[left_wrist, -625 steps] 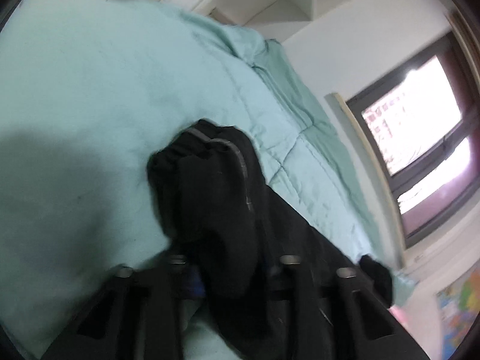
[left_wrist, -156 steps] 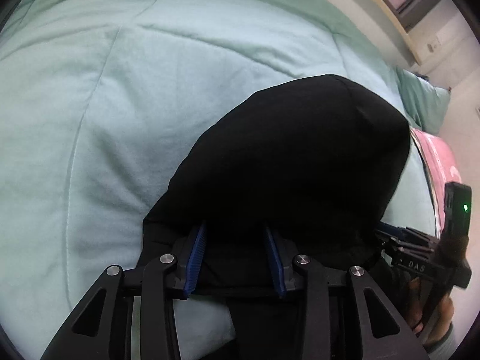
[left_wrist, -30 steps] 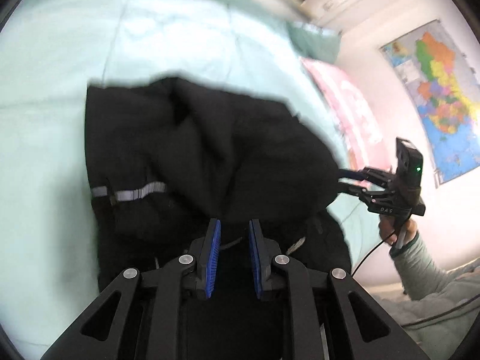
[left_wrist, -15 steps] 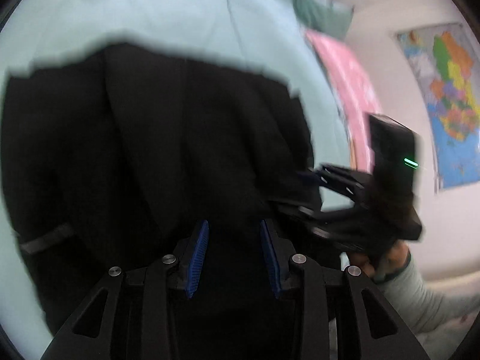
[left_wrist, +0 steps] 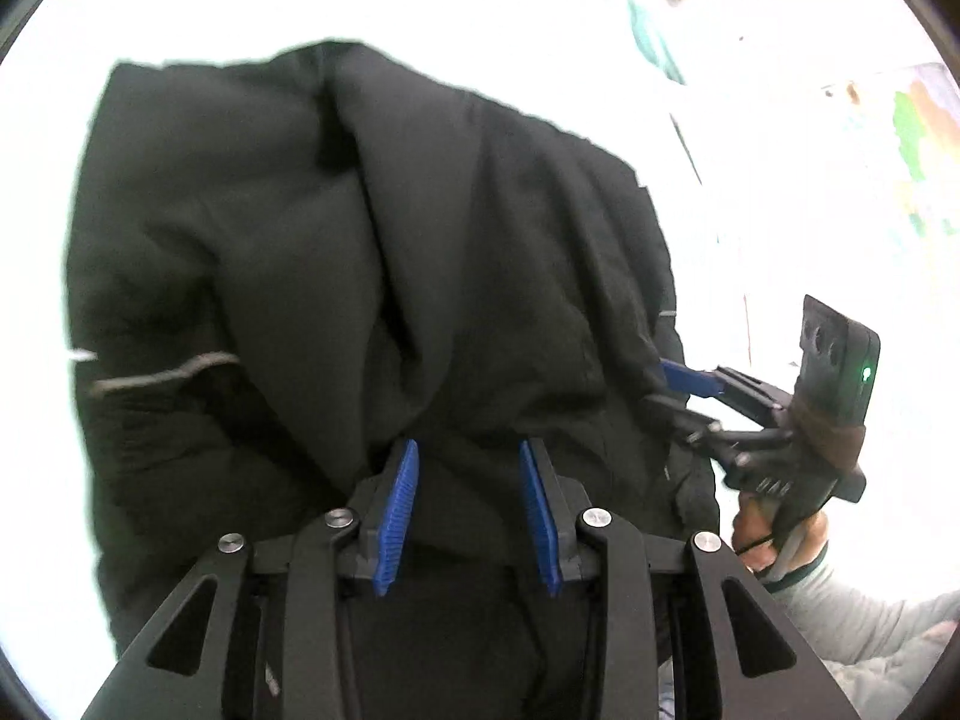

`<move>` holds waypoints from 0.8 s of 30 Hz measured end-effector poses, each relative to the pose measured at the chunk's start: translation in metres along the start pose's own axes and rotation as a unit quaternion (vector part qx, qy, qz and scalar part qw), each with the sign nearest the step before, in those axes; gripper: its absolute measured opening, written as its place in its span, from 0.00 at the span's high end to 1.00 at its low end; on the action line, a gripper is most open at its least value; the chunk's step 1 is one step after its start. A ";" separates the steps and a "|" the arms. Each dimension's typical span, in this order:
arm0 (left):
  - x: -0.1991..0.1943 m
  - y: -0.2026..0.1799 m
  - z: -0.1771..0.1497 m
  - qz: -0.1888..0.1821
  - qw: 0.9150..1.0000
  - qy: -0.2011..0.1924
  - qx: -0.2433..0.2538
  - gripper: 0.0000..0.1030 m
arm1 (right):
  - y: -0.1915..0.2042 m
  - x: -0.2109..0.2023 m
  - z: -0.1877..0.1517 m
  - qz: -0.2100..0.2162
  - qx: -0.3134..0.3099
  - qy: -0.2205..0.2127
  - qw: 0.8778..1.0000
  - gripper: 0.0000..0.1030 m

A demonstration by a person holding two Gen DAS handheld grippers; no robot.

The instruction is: Fold large clothes

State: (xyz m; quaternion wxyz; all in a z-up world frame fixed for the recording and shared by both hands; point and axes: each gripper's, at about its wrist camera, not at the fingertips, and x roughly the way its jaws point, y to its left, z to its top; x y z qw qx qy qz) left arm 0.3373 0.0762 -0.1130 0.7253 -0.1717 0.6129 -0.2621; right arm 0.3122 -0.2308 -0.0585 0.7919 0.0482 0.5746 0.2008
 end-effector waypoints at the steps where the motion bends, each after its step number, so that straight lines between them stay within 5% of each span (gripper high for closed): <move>1: -0.010 -0.002 0.000 -0.002 1.000 -0.011 0.003 0.65 | -0.004 -0.013 0.001 0.005 0.005 -0.014 1.000 0.41; 5: -0.025 0.007 0.005 -0.005 0.998 -0.062 -0.019 0.65 | -0.018 -0.019 0.018 0.006 0.012 -0.037 0.999 0.40; 11: 0.017 0.059 0.013 -0.001 0.995 -0.038 -0.090 0.65 | -0.033 0.042 0.028 -0.016 0.008 0.002 1.000 0.38; 19: -0.002 0.075 0.008 0.004 0.996 -0.038 -0.078 0.65 | -0.039 0.057 0.021 -0.007 0.018 0.017 1.000 0.38; 24: -0.048 0.046 -0.004 0.008 0.998 -0.063 -0.010 0.65 | -0.015 0.001 0.018 -0.020 -0.015 -0.019 1.000 0.38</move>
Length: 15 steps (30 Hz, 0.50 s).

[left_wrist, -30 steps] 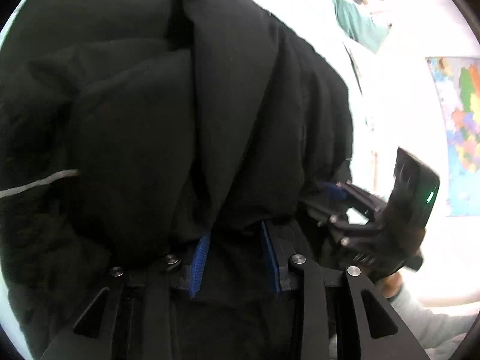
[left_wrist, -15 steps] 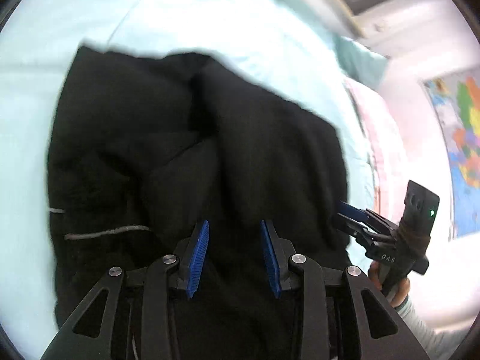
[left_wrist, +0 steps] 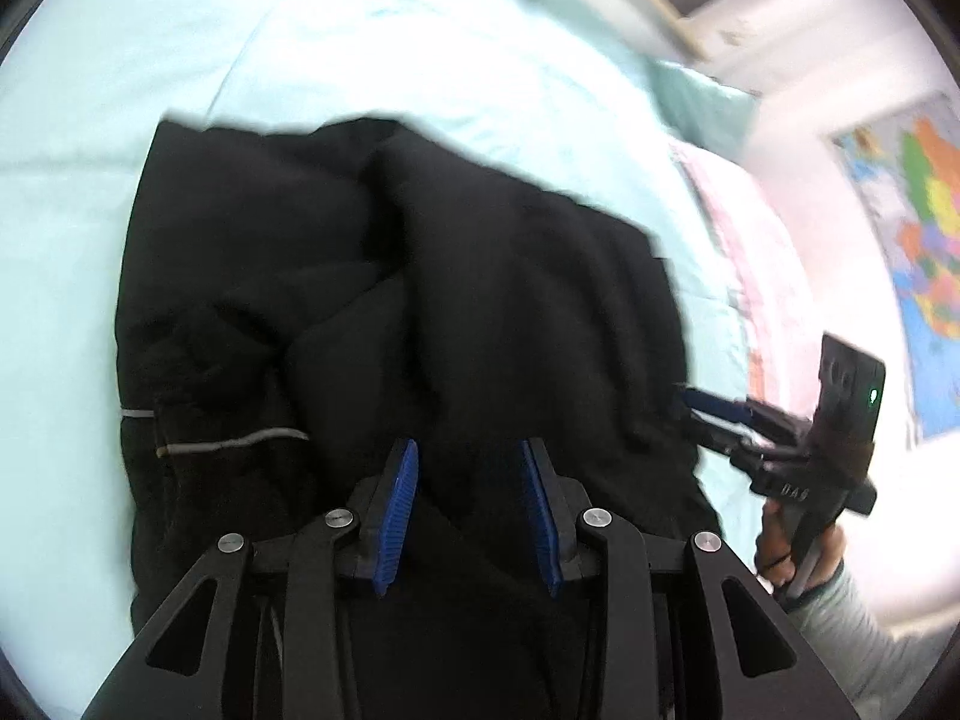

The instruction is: Fold large clothes

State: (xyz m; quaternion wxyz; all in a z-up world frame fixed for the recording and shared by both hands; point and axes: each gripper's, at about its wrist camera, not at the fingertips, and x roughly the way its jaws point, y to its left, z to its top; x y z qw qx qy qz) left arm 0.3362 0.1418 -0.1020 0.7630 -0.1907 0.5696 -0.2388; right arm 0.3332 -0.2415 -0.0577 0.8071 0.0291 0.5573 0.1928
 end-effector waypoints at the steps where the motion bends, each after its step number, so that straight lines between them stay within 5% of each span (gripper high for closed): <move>1: -0.008 -0.004 -0.002 -0.011 1.000 -0.002 0.007 0.65 | 0.009 -0.014 0.001 0.004 -0.010 -0.013 1.000 0.38; 5: 0.004 -0.020 -0.015 -0.029 1.000 0.008 0.008 0.63 | 0.049 -0.032 0.002 0.019 -0.051 -0.040 0.998 0.38; 8: 0.038 -0.006 -0.027 -0.008 0.999 0.042 -0.029 0.63 | 0.076 0.013 -0.007 0.006 -0.076 -0.006 0.997 0.43; 12: 0.074 0.027 -0.039 -0.012 0.993 0.059 -0.103 0.64 | 0.067 0.072 -0.027 -0.007 -0.052 0.049 0.997 0.44; 15: 0.049 0.027 -0.038 -0.012 0.992 0.046 -0.114 0.65 | 0.061 0.069 -0.025 -0.012 -0.034 0.046 0.998 0.44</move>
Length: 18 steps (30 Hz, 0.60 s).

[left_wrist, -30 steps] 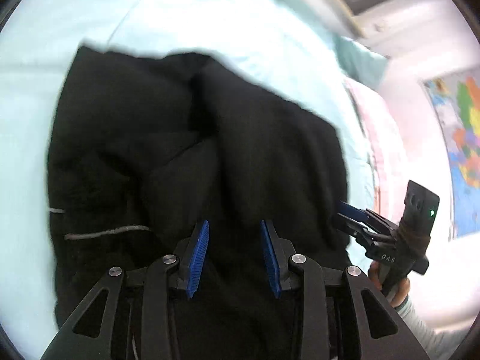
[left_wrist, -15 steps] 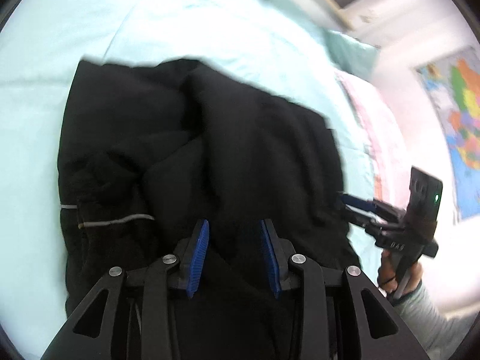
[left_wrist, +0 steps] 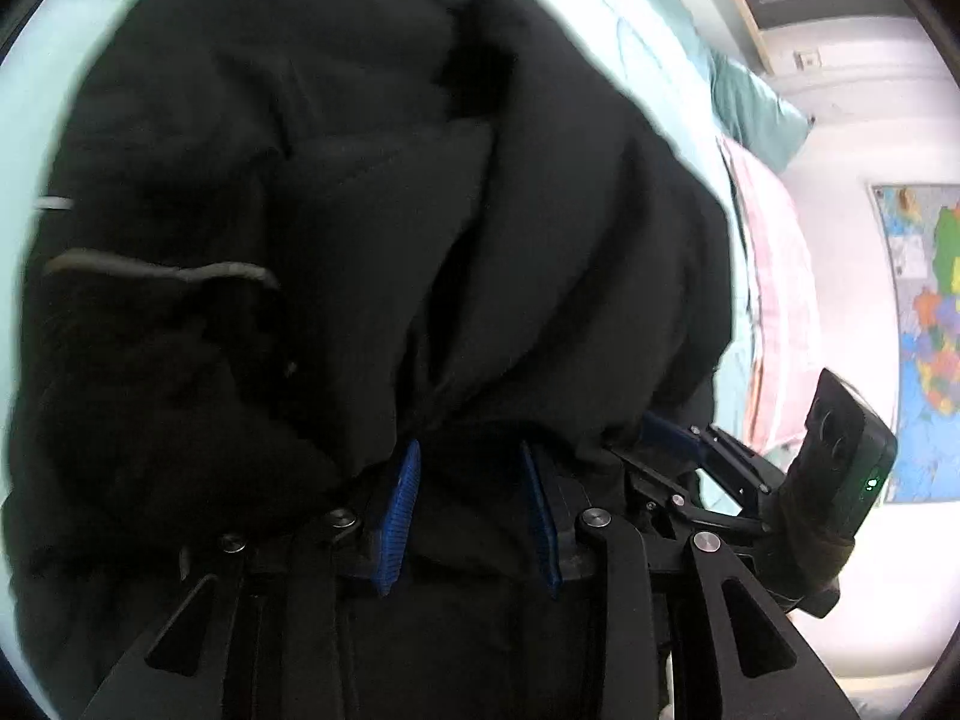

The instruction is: Fold large clothes

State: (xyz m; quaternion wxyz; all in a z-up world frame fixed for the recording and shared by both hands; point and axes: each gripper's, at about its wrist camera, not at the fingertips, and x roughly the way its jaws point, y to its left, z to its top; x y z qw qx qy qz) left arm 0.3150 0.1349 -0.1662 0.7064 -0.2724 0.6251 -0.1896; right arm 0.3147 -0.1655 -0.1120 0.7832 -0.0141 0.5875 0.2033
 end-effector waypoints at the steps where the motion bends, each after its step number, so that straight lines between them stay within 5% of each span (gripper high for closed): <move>1: -0.014 -0.006 -0.005 0.015 1.000 -0.015 0.020 0.65 | 0.001 -0.009 0.000 0.000 0.003 -0.003 1.000 0.43; 7: -0.091 0.011 -0.058 0.081 0.993 -0.055 0.062 0.65 | -0.008 -0.065 -0.038 -0.003 0.009 -0.022 1.000 0.43; 13: -0.150 0.067 -0.130 0.128 0.990 -0.052 0.002 0.64 | -0.052 -0.097 -0.109 -0.023 0.071 0.007 0.997 0.42; 18: -0.140 0.111 -0.192 0.120 0.989 -0.016 -0.086 0.63 | -0.087 -0.106 -0.164 -0.027 0.154 0.031 0.987 0.42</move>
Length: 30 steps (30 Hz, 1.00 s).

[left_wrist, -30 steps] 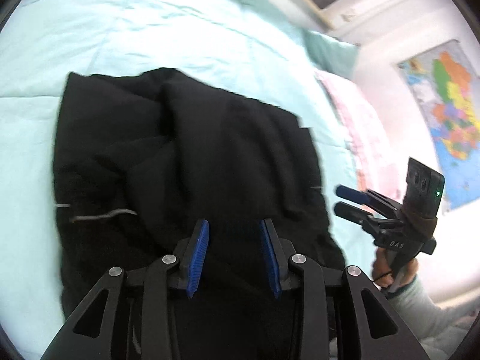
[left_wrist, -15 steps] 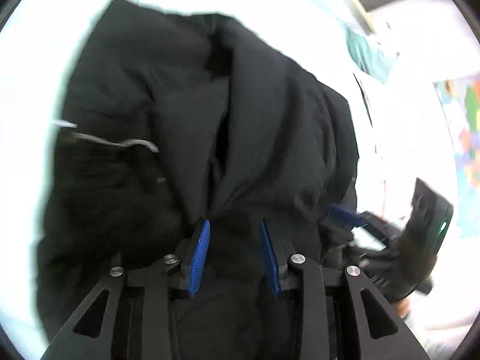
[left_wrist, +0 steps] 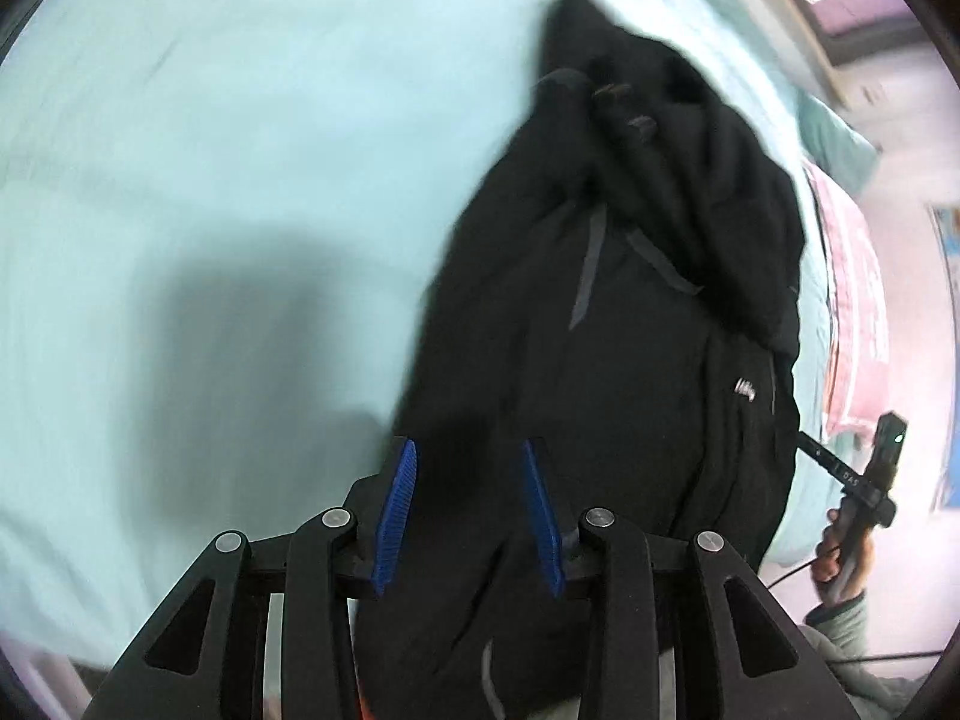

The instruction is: Fold large clothes

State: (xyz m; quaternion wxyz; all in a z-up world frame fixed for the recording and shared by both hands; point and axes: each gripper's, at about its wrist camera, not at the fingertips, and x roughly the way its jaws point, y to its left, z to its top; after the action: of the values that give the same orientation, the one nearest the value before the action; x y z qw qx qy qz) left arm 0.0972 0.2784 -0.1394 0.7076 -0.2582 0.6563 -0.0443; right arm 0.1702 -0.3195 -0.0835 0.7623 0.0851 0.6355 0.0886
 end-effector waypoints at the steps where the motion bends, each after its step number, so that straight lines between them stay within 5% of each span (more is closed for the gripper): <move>1: 0.002 0.009 -0.008 -0.002 1.000 0.007 -0.009 0.63 | -0.008 0.000 -0.006 -0.002 0.014 0.005 1.000 0.42; 12: 0.048 0.021 -0.048 -0.044 0.998 0.038 -0.036 0.63 | -0.044 -0.006 -0.030 -0.029 0.045 0.031 0.998 0.42; 16: 0.035 0.009 -0.054 -0.102 0.994 0.027 -0.019 0.63 | -0.040 -0.008 -0.033 -0.041 0.037 0.032 0.998 0.42; 21: 0.037 0.018 -0.058 -0.022 0.999 0.022 -0.022 0.60 | -0.048 -0.013 -0.037 -0.043 0.047 0.031 0.997 0.42; 26: 0.052 0.009 -0.074 -0.097 0.993 0.057 -0.018 0.60 | -0.048 -0.012 -0.042 -0.047 0.038 0.040 0.997 0.42; 30: 0.040 -0.009 -0.078 -0.180 0.982 0.049 0.004 0.60 | -0.047 -0.016 -0.055 -0.046 0.020 0.055 0.997 0.42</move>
State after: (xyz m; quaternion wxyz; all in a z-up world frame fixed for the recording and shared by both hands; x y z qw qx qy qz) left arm 0.0310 0.2307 -0.1717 0.6561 -0.3674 0.6325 -0.1860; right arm 0.1146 -0.3677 -0.0894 0.7278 0.0656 0.6812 0.0451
